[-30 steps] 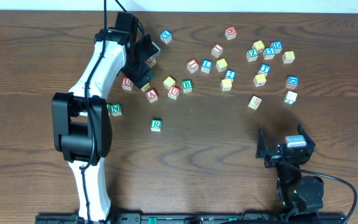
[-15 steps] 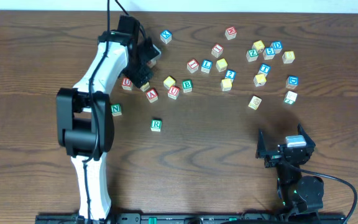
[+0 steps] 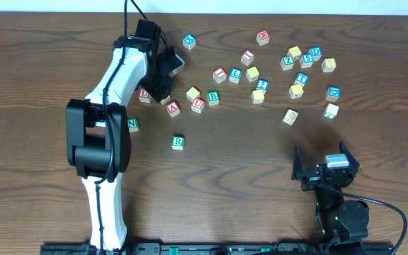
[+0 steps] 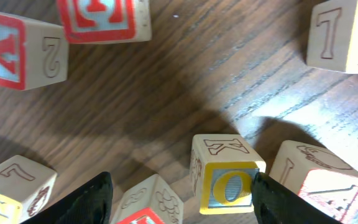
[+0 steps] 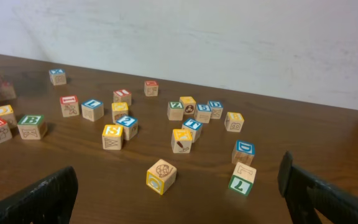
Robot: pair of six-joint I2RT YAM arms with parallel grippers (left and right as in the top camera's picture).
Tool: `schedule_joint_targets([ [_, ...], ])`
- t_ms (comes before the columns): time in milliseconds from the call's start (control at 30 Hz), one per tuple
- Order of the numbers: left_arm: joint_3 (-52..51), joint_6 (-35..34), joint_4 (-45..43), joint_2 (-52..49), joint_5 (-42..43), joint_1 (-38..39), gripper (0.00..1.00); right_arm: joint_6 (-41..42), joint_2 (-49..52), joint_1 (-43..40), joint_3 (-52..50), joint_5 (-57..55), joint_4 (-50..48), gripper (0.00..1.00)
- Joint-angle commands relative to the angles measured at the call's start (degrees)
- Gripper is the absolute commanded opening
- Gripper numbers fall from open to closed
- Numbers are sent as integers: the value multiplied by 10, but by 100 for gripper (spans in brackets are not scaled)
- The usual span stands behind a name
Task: Spell out ROBOT
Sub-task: 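Lower the left gripper and grasp the yellow O block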
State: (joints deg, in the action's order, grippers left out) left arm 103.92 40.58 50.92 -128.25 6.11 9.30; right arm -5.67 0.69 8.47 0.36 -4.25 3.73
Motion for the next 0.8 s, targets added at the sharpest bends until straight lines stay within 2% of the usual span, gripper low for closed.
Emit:
schedule_joint_targets([
  [0, 10, 3, 7, -19, -3, 10, 70, -6, -3, -3, 0, 2, 2, 99],
  [533, 13, 3, 10, 0, -4, 20, 70, -6, -3, -3, 0, 2, 2, 99],
  [767, 13, 3, 10, 0, -3, 20, 63, -6, -3, -3, 0, 2, 2, 99],
])
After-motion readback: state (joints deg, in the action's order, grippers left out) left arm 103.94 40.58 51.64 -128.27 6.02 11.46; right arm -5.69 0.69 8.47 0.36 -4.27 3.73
